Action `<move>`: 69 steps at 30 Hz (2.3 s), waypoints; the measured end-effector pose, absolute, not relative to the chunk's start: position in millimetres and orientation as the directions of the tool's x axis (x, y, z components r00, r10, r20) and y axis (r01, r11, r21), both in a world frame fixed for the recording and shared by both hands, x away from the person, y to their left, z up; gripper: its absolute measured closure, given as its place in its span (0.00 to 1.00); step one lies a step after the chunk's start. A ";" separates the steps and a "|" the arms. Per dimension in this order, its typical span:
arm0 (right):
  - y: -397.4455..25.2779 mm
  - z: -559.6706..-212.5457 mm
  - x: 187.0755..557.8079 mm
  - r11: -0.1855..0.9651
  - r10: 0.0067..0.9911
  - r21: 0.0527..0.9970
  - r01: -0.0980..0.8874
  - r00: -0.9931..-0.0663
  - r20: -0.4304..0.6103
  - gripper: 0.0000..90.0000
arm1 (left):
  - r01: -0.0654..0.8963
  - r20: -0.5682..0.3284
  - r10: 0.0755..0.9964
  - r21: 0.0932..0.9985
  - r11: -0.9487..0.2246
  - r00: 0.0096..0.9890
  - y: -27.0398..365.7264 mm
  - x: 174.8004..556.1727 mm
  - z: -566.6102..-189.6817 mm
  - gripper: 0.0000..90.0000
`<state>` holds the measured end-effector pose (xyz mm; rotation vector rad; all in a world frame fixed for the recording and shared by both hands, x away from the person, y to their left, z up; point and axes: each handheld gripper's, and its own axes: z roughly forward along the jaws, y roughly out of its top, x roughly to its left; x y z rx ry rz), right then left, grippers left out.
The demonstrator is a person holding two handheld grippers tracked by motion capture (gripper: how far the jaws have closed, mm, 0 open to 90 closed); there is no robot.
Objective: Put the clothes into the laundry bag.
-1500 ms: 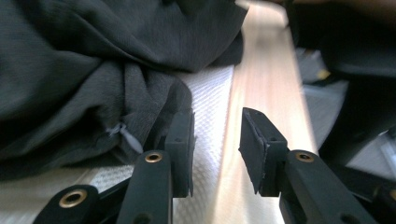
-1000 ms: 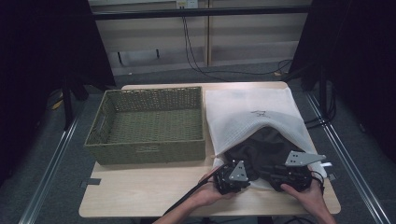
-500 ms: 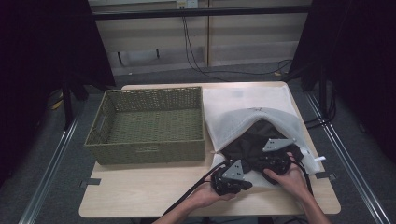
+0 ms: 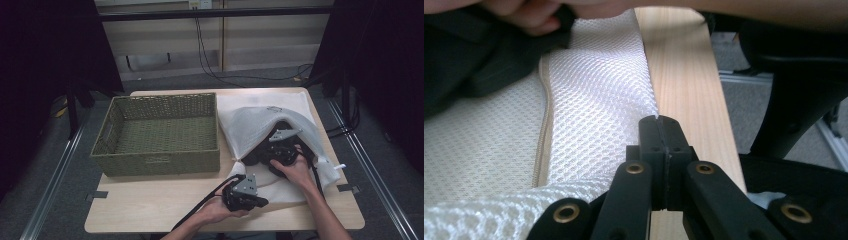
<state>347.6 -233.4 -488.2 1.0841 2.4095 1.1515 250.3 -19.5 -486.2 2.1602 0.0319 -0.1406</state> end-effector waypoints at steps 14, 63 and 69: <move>-236.7 -492.2 379.3 0.318 0.786 0.819 0.478 -0.616 0.055 0.79 | 0.108 -0.140 -0.019 0.834 -0.541 0.990 -16.0 249.5 -486.4 1.00; -389.9 -480.9 233.7 0.131 0.940 0.818 0.559 -0.331 0.076 0.78 | 0.315 -0.149 0.381 0.850 -0.422 0.913 53.8 302.2 -470.4 0.95; -408.9 -476.2 224.1 0.060 0.962 0.846 0.530 -0.257 0.093 0.87 | 0.352 -0.198 0.395 0.860 -0.369 0.897 81.1 298.3 -469.1 0.97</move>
